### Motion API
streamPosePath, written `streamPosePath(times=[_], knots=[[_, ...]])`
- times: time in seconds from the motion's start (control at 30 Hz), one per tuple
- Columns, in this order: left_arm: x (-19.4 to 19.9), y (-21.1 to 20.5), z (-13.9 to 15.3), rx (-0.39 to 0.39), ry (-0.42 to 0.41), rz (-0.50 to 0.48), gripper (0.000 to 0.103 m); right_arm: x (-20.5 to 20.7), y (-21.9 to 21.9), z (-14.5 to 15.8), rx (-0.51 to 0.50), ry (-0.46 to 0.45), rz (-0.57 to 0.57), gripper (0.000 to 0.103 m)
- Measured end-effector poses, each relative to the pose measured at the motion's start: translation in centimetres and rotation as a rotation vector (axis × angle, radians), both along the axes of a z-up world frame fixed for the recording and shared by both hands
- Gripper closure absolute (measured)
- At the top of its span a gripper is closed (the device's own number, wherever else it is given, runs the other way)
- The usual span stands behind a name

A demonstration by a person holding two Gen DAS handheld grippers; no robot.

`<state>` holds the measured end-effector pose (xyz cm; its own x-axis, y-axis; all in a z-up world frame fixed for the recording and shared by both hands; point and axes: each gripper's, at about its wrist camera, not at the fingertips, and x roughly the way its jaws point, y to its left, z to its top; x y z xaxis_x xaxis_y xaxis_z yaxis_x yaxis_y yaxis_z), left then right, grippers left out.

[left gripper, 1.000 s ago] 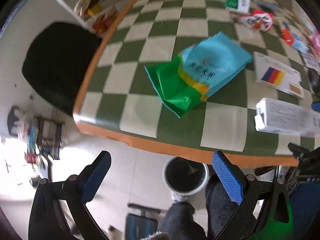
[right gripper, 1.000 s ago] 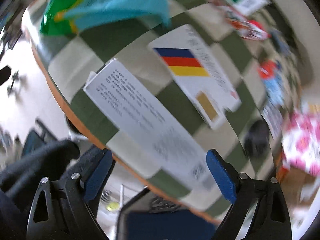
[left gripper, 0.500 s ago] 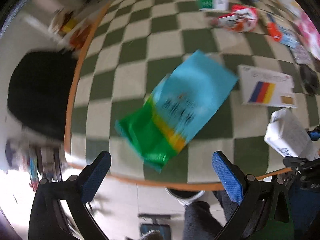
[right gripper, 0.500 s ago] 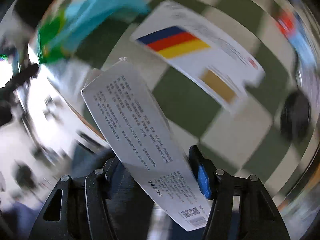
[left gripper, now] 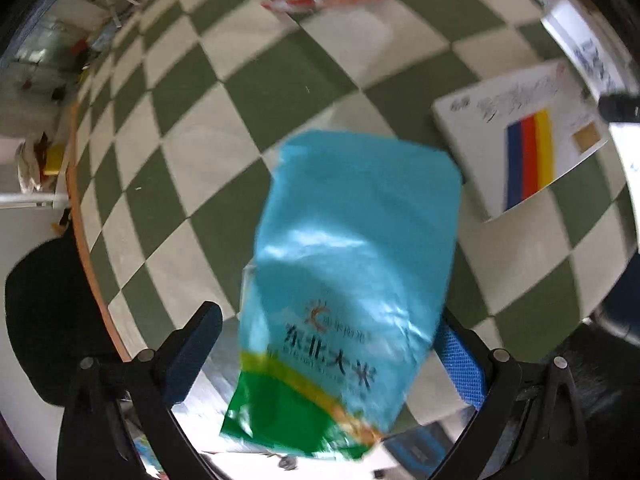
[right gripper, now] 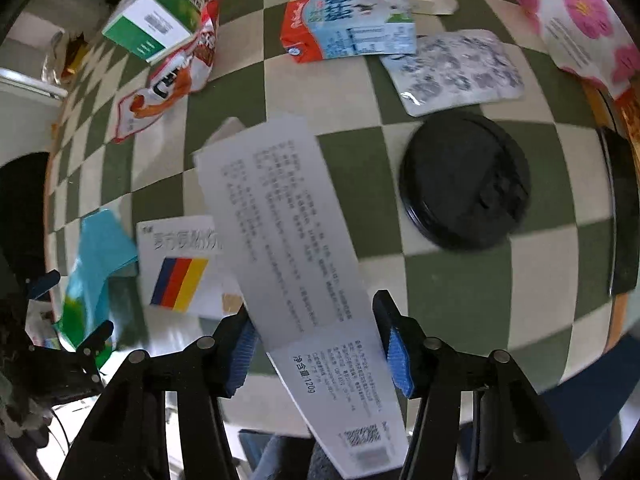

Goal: Collect trash
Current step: 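Grasp the blue-green rice bag with the left tool while the right tool grasps the white Doctor box, then lift the rice bag and white box and carry both toward the trash bin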

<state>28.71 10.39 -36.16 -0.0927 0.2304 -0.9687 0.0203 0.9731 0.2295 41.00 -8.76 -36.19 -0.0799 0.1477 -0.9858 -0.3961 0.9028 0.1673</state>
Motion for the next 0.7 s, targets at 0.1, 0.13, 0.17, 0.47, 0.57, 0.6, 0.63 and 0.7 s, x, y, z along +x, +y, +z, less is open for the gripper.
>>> streamPosePath(times=[0.1,0.13,0.17,0.47,0.57,0.6,0.63,0.7], knots=[[0.6,1.0,-1.5,-0.026,0.019,0.020,0.001,0.6,0.9,-0.8,-0.018,0.026,0.011,0.045],[0.8,1.4,-1.6,-0.041,0.011,0.039,0.001,0.6,1.2,-1.0,-0.028,0.033,0.018,0.044],[1.0,2.0,-1.6,-0.051,-0.002,0.076,0.004,0.5,1.4,-1.0,-0.031,0.041,0.023,0.040],[-0.6,5.8,-1.8,-0.208,-0.085,0.589,0.009,-1.1,2.7,-2.6,-0.058,0.078,0.071,0.036],[-1.0,5.9,-2.2,-0.173,-0.109,0.642,0.009,-2.0,3.7,-2.4,-0.033,0.050,0.092,0.052],[-1.0,5.9,-2.2,-0.158,-0.116,0.653,0.009,-2.6,4.0,-2.2,-0.050,0.036,0.100,0.052],[-1.7,5.9,-1.6,-0.158,-0.122,0.657,0.009,-2.8,4.2,-2.0,-0.060,0.017,0.113,0.052],[-1.9,5.7,-1.0,-0.145,-0.137,0.656,0.010,-3.4,5.0,-1.7,-0.043,0.010,0.125,0.052]])
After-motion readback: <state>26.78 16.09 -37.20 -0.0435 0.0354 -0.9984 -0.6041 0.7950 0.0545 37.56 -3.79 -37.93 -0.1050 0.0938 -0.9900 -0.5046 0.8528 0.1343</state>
